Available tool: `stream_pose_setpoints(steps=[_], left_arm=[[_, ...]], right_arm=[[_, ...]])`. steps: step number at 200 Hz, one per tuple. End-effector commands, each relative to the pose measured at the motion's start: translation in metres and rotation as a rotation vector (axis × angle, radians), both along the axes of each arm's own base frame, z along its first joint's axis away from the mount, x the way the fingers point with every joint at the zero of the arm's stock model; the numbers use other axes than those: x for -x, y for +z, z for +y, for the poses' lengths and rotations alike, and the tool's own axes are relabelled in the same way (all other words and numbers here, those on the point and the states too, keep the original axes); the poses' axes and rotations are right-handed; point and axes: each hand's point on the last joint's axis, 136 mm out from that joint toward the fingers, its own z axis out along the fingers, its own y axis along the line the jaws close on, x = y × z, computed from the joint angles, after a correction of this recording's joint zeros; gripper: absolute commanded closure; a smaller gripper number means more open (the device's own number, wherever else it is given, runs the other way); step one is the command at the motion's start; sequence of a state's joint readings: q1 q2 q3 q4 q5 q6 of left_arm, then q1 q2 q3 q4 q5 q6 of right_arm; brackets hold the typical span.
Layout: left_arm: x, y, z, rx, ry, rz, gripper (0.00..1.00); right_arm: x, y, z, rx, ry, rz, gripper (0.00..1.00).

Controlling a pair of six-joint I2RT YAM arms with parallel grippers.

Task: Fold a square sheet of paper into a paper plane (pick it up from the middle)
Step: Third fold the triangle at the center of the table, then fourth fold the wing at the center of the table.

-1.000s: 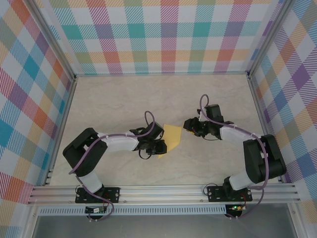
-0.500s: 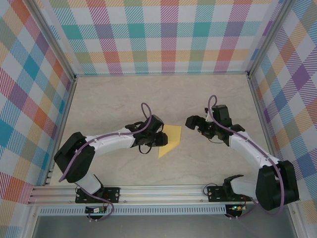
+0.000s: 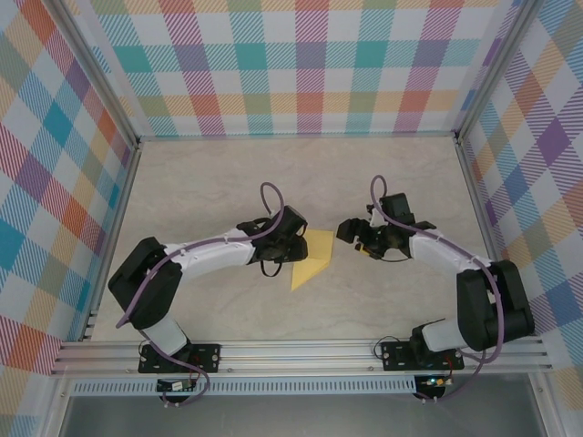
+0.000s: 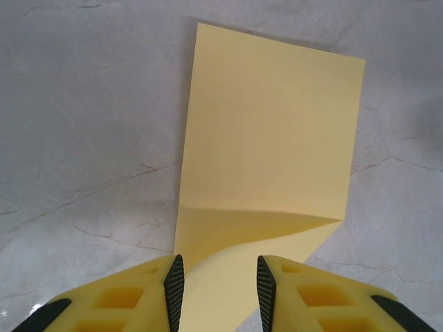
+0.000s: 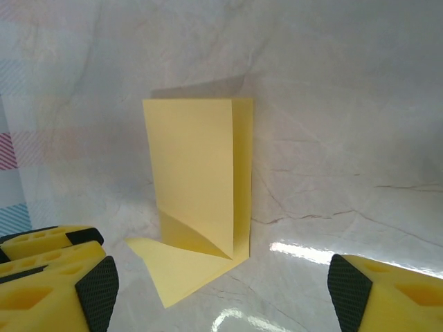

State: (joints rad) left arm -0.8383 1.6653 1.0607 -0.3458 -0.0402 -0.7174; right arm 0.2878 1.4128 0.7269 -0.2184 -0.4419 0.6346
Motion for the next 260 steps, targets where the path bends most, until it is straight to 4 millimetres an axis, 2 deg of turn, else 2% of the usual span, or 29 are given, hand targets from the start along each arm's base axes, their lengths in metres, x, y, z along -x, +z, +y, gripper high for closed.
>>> stream_pose_setpoints(steps=[1,72,172,204,260], left_arm=[[-0.001,-0.004,0.007,-0.074,0.017,0.013,0.67],[0.002,-0.016,0.001,-0.065,-0.007,0.048,0.72],[0.001,-0.034,-0.002,-0.083,-0.007,0.082,0.76],[0.003,-0.04,-0.001,-0.095,-0.007,0.094,0.77],[0.004,-0.038,0.001,-0.088,-0.006,0.084,0.77]], right_arm=[[0.004,0.004,0.017,-0.114,0.038,0.027,0.2],[0.006,-0.011,0.042,-0.184,0.145,0.126,0.31],[-0.004,-0.027,0.061,-0.188,0.188,0.174,0.36],[-0.003,-0.027,0.072,-0.213,0.22,0.178,0.37],[-0.005,-0.03,0.074,-0.199,0.226,0.183,0.39]])
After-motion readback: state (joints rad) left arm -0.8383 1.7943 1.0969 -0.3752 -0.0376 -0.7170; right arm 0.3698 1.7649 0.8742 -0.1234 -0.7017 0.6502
